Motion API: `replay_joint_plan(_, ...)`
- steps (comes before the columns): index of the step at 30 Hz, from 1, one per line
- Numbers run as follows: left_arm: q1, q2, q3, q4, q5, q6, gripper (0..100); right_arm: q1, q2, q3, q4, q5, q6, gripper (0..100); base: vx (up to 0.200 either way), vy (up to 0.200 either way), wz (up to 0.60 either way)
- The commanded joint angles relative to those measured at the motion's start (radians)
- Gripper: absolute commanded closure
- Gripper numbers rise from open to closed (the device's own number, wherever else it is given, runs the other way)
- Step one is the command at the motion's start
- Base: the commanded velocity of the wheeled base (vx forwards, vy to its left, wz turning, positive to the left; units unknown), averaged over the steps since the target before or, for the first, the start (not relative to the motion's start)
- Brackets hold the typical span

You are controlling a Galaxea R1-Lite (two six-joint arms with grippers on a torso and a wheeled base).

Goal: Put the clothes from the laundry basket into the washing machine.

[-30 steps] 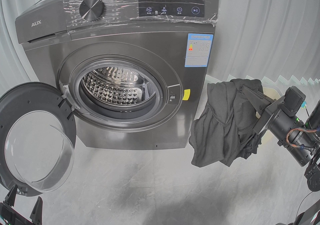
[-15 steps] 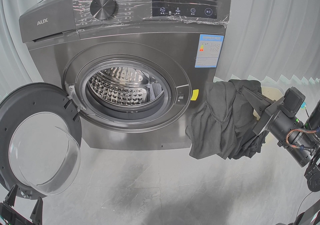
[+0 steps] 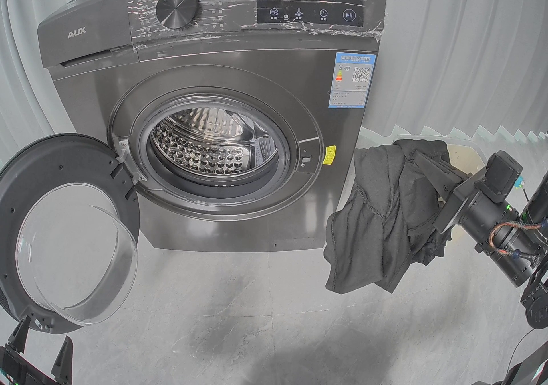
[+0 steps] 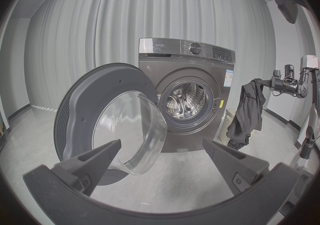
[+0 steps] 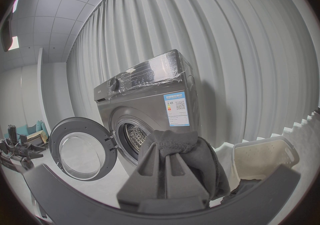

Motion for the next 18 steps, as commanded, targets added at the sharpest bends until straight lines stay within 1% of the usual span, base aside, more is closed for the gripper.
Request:
replay_joint_plan(1,0.0,-0.015,0.016,0.0,0.0,0.0,0,0.001,0.005,0.0,-0.001,0.002,0.0,100,0.0,0.2,0.0)
replay_joint_plan(14,0.0,-0.015,0.016,0.0,0.0,0.0,0,0.001,0.006,0.002,-0.001,0.002,0.0,100,0.0,0.2,0.0)
replay_joint_plan(18,0.0,-0.015,0.016,0.0,0.0,0.0,0,0.001,0.006,0.007,0.0,0.002,0.0,100,0.0,0.0,0.0)
